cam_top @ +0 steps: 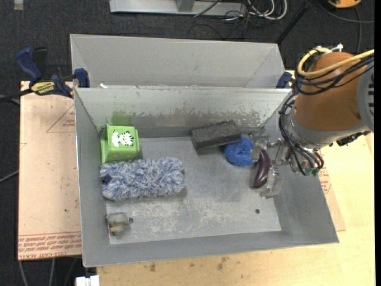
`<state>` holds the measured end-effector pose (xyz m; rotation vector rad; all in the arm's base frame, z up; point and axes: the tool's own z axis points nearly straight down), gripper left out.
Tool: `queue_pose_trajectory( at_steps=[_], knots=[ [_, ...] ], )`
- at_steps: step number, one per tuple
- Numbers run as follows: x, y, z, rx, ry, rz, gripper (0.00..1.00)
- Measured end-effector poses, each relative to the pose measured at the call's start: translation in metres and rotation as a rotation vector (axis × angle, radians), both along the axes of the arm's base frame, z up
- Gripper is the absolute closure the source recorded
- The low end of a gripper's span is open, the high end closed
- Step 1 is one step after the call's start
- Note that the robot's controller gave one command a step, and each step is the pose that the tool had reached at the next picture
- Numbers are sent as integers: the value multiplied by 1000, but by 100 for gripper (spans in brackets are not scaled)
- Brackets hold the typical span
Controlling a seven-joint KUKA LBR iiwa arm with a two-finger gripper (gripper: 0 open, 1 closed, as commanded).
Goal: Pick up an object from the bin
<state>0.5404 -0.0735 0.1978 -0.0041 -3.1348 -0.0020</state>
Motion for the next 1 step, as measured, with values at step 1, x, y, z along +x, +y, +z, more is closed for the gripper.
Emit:
queue_pose_trajectory(
  at_steps=[1],
  knots=[
    [2, 0, 4, -1, -8, 2, 0]
  ],
)
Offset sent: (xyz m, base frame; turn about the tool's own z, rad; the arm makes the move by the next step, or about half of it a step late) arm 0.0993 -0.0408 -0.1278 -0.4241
